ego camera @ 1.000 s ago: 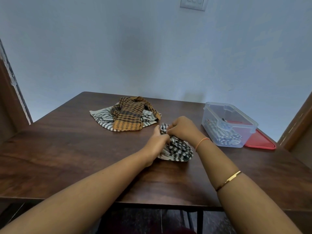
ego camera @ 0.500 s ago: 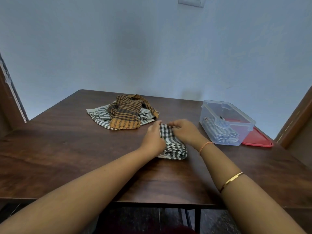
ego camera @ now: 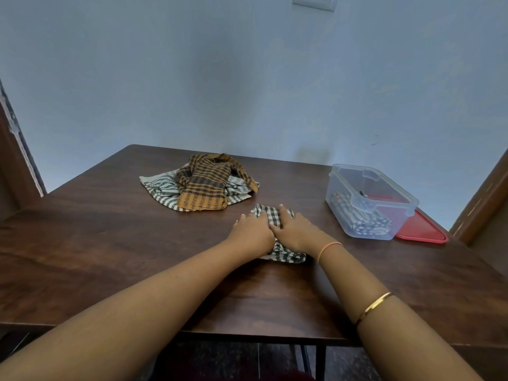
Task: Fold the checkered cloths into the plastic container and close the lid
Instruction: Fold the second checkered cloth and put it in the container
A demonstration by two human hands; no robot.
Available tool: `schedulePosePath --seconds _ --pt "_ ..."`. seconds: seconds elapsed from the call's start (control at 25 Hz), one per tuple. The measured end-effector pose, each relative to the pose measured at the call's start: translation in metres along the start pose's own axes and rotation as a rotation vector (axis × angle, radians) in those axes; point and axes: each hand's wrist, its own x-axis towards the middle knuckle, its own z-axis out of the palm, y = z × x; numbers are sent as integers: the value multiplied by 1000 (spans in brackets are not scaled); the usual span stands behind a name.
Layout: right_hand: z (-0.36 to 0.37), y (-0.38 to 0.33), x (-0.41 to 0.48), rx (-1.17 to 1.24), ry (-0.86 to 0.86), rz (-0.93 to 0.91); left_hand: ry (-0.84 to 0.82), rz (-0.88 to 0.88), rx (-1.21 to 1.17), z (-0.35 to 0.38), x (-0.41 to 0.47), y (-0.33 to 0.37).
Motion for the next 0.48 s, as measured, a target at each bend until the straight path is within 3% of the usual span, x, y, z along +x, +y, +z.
schedulePosePath --seconds 0.12,0.24,0.36,0.48 --pt "-11 0 1 388 201 -29 121 -41 -256 -6 0 4" --pt "-25 5 2 931 171 -2 200 -14 -532 -9 1 12" --pt "-39 14 3 1120 291 -64 233 22 -855 -12 8 23" --pt "-66 30 1 1202 469 -116 339 105 -934 -19 17 50"
